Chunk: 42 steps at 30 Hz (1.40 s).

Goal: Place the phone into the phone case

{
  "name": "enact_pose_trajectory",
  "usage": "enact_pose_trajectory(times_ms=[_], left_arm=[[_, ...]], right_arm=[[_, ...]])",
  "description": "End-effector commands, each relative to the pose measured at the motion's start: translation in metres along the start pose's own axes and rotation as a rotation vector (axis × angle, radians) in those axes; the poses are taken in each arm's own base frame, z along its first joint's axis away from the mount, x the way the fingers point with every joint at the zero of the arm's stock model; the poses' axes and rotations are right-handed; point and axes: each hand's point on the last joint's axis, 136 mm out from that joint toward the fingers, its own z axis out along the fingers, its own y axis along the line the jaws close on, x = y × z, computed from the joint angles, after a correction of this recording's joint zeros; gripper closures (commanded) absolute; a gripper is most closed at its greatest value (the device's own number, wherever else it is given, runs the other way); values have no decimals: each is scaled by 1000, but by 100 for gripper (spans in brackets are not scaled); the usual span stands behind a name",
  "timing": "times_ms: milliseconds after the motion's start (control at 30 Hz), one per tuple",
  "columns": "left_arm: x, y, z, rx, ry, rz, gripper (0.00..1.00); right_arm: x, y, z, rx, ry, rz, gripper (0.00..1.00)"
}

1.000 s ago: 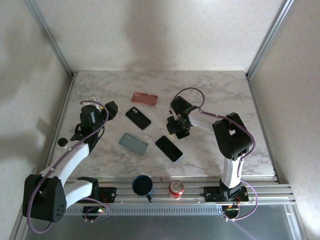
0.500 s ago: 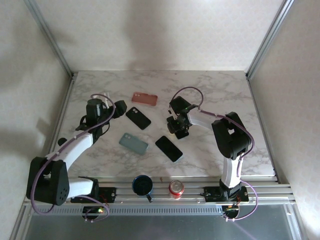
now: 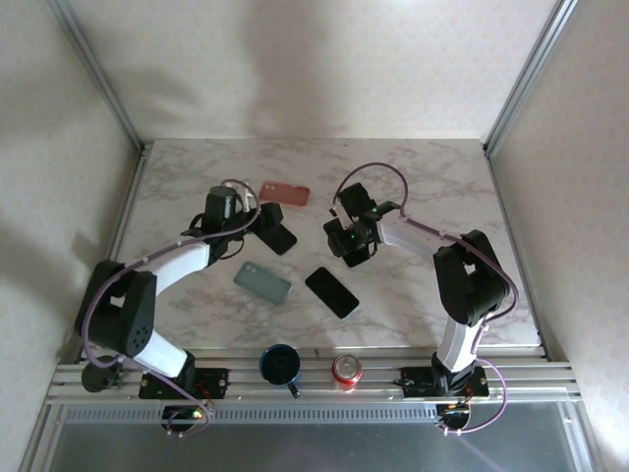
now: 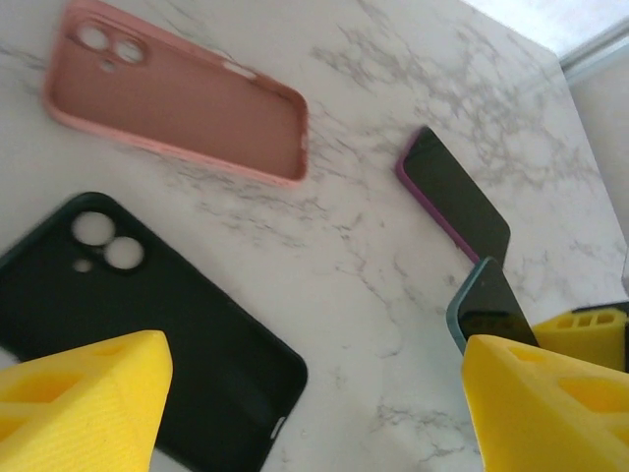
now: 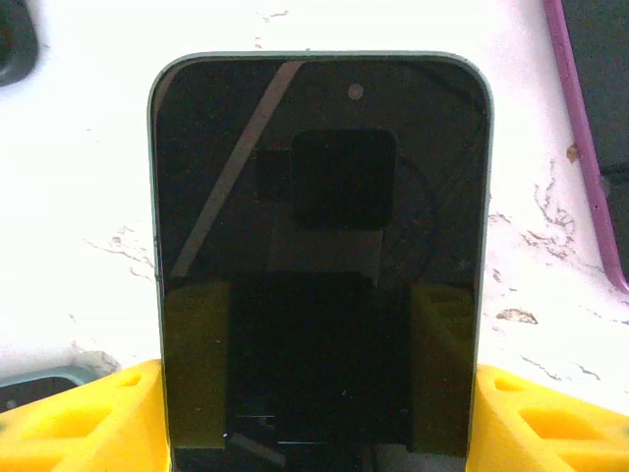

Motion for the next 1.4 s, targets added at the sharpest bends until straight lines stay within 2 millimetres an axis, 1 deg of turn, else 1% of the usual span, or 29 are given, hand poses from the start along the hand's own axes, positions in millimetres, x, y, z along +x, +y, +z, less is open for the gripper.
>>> enact_pose_trajectory(times_ms=[0,167,333,500,833,1000,1133,1233,1367], left_arm=[[-2,-31,15,126,28,20,24],[9,-50,41,193,111,45,26],[22,-65,64,285,201,40,35],[33,-71,79,339,251,25,36],[43,-90,84,463,336,26,36],[51,-91,88,492,378,16,36],[62,-97,90,527,422,10,37],[67,-97,92,523,442,14,38],[72,-98,90,541,463,14,40]], right_arm=[[-1,10,-13,-43,-19,-28,38],[2,12,-15,-53,-23,-19,39],[2,14,-18,-63,-31,-16,39],[1,17,-22,-69,-37,-25,39],[-1,22,-31,-57,-53,-53,41],[-1,24,-30,-42,-46,-68,41],[-2,26,-31,-40,-47,-76,41],[-3,26,-32,-36,-49,-80,41],[-4,25,-35,-32,-52,-85,41]])
